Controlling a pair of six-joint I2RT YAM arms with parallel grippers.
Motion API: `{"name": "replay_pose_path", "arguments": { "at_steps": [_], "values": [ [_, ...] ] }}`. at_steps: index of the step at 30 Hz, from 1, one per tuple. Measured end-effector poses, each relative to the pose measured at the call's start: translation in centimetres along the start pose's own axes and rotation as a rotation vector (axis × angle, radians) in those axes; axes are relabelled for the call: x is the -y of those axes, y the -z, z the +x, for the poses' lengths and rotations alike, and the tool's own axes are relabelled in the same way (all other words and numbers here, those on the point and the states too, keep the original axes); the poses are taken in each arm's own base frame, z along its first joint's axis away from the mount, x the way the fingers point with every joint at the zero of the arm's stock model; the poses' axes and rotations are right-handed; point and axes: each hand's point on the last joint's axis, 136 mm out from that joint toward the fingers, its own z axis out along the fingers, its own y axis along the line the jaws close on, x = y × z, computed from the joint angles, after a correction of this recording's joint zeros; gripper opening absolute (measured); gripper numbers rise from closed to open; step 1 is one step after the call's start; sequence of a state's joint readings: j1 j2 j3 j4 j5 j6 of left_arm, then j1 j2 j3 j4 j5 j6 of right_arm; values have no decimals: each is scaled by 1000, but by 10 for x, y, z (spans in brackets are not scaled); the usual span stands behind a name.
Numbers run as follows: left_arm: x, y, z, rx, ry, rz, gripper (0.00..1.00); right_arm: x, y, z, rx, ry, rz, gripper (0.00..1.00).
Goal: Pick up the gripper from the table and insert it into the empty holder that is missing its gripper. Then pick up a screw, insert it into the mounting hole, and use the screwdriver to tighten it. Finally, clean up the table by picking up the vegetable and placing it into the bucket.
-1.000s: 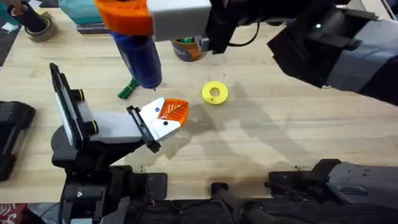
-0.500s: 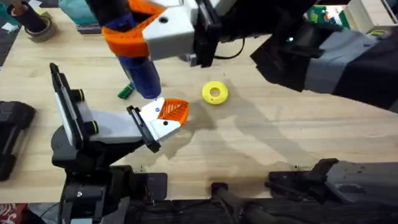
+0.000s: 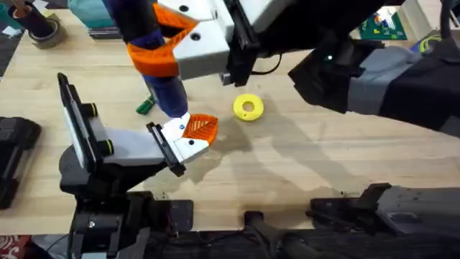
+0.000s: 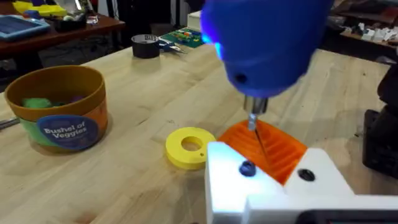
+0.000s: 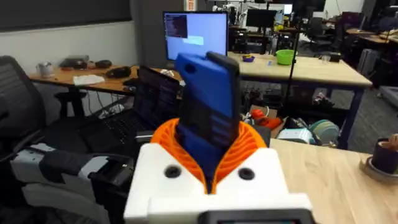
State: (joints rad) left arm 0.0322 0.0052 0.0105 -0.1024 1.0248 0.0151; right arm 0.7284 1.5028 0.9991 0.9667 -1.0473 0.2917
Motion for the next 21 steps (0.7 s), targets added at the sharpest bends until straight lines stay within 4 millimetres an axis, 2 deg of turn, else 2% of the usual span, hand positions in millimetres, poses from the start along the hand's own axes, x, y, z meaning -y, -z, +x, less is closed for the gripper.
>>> {"name": "replay_pose_path", "arguments": {
  "at_steps": [21],
  "values": [
    [0, 0, 0, 0, 0, 0, 4, -8, -6, 12, -14, -36, -41, 21]
  ]
}}
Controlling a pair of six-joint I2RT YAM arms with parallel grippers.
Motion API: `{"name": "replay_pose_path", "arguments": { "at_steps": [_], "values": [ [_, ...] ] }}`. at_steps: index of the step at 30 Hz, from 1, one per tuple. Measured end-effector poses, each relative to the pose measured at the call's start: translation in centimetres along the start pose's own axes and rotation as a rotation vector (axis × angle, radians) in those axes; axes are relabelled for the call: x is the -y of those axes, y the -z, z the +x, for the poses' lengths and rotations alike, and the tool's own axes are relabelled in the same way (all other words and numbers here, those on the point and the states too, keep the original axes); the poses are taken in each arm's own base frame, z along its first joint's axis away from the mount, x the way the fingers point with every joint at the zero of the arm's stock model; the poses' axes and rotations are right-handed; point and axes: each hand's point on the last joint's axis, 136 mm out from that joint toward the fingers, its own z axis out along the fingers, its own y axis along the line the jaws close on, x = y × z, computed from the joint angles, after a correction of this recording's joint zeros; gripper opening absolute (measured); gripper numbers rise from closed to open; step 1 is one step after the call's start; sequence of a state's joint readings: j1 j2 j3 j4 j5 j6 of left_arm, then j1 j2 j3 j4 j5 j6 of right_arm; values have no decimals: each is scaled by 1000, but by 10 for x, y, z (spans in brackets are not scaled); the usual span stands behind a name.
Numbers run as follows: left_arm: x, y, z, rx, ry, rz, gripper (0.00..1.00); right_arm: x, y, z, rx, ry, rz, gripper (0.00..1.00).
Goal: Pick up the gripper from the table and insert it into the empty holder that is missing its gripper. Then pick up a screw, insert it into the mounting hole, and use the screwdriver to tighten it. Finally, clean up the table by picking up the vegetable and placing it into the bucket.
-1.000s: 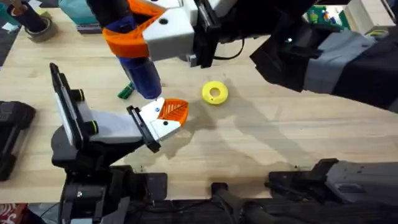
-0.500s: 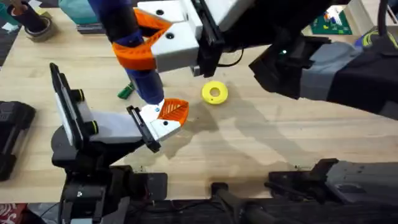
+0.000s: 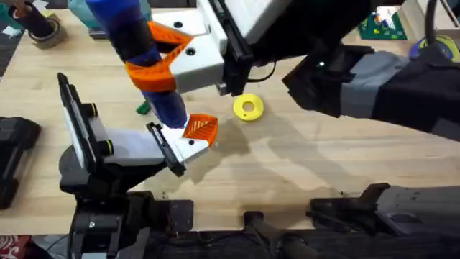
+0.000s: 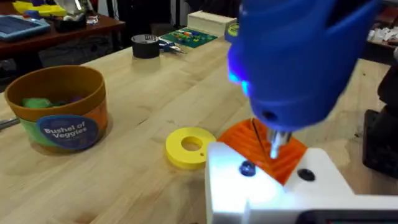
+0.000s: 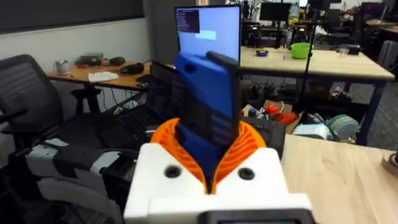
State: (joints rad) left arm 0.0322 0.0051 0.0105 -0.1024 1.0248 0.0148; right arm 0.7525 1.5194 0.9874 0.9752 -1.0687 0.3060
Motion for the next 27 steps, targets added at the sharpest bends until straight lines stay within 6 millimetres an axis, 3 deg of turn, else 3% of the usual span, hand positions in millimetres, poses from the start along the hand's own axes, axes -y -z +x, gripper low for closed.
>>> {"name": "replay_pose_path", "arguments": {
  "at_steps": [27],
  "values": [
    [0, 0, 0, 0, 0, 0, 4, 3, -1, 7, -10, 33, 0, 19]
  ]
}}
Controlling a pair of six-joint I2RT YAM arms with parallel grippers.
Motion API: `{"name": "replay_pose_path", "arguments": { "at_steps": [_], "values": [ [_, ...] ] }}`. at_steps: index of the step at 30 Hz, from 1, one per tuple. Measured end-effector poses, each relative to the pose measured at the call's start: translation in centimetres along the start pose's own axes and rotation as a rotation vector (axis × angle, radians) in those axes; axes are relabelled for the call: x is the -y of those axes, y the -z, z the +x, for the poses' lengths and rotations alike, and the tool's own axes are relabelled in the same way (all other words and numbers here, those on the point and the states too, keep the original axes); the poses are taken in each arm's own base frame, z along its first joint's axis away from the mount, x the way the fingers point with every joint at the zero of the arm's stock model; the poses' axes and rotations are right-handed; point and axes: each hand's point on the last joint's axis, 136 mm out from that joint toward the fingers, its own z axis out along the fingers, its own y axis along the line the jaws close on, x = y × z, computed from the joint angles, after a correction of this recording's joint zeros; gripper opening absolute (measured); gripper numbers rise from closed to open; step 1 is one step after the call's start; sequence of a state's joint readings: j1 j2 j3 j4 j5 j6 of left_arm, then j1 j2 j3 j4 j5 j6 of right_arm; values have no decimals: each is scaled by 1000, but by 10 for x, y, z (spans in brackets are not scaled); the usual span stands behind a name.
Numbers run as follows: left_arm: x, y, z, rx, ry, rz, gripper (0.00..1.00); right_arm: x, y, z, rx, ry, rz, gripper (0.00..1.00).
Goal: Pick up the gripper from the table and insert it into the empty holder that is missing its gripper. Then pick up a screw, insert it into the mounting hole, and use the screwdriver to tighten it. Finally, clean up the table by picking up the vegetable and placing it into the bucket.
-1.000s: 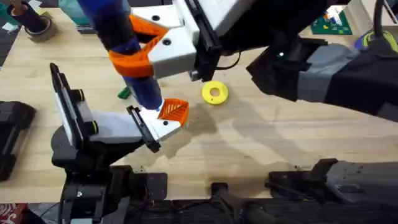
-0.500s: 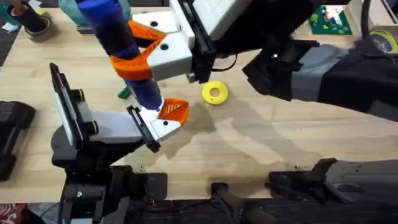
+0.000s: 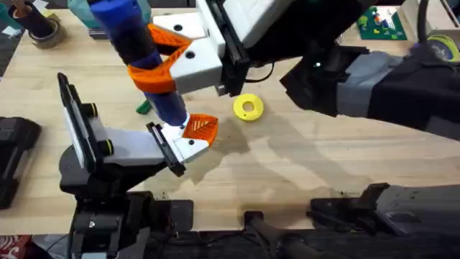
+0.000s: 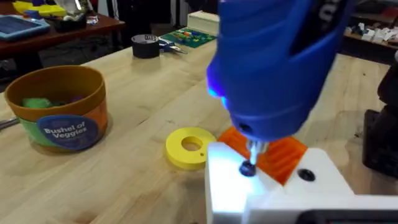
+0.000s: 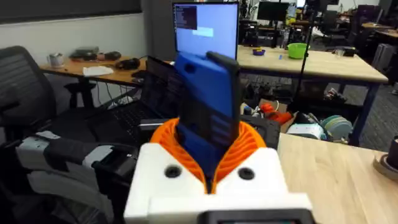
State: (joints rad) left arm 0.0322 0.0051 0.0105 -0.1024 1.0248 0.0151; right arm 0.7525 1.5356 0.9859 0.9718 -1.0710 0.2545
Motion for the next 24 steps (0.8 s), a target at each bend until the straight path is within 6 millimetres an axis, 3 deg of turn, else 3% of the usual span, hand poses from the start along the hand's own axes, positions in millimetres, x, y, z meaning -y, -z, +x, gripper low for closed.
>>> {"name": "replay_pose_path", "arguments": {
  "at_steps": [24],
  "values": [
    [0, 0, 0, 0, 1, 0, 4, 3, 0, 6, -7, -12, 3, 19]
  ]
}}
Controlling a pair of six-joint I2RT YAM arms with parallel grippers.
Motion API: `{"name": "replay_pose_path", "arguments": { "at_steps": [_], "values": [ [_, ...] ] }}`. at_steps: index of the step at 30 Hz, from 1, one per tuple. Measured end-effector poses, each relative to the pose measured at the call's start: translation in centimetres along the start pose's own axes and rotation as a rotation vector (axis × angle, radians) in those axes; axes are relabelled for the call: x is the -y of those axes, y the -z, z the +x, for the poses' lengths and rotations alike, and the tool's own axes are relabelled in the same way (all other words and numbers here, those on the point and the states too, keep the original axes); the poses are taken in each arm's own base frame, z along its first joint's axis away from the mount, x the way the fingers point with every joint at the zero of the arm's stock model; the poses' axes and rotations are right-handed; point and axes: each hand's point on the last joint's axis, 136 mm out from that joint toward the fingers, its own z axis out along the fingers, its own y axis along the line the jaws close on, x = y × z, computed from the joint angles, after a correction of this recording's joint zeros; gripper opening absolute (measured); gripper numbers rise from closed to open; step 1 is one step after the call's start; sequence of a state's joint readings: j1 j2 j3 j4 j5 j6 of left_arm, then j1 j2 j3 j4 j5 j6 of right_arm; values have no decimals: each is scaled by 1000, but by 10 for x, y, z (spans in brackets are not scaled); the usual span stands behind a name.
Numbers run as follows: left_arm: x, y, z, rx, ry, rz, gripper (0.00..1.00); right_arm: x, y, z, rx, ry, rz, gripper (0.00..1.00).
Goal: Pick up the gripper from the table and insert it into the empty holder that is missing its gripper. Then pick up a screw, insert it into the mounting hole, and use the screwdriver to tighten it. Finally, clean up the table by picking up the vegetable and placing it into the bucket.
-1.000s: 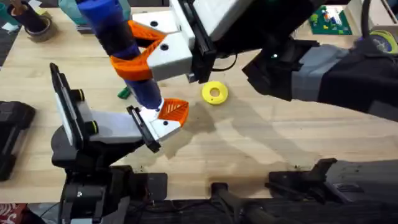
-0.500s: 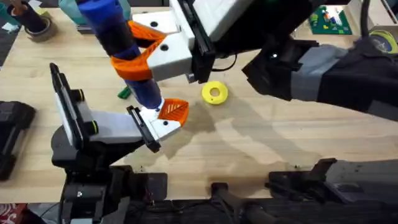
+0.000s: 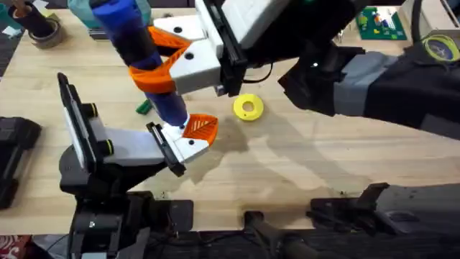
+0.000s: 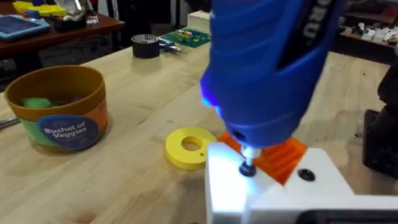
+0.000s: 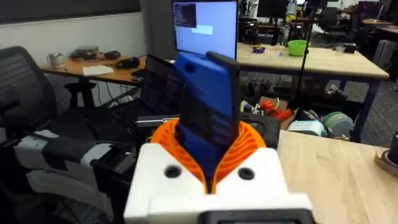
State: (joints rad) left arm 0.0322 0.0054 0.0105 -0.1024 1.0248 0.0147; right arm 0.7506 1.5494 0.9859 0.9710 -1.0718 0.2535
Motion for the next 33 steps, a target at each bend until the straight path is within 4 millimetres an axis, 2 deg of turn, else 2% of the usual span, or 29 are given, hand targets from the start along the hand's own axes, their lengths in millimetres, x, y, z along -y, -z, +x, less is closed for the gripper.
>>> {"name": "replay_pose_path", "arguments": {
  "at_steps": [33],
  "values": [
    [0, 0, 0, 0, 0, 1, 4, -2, 1, 3, -11, 0, -13, 19]
  ]
}}
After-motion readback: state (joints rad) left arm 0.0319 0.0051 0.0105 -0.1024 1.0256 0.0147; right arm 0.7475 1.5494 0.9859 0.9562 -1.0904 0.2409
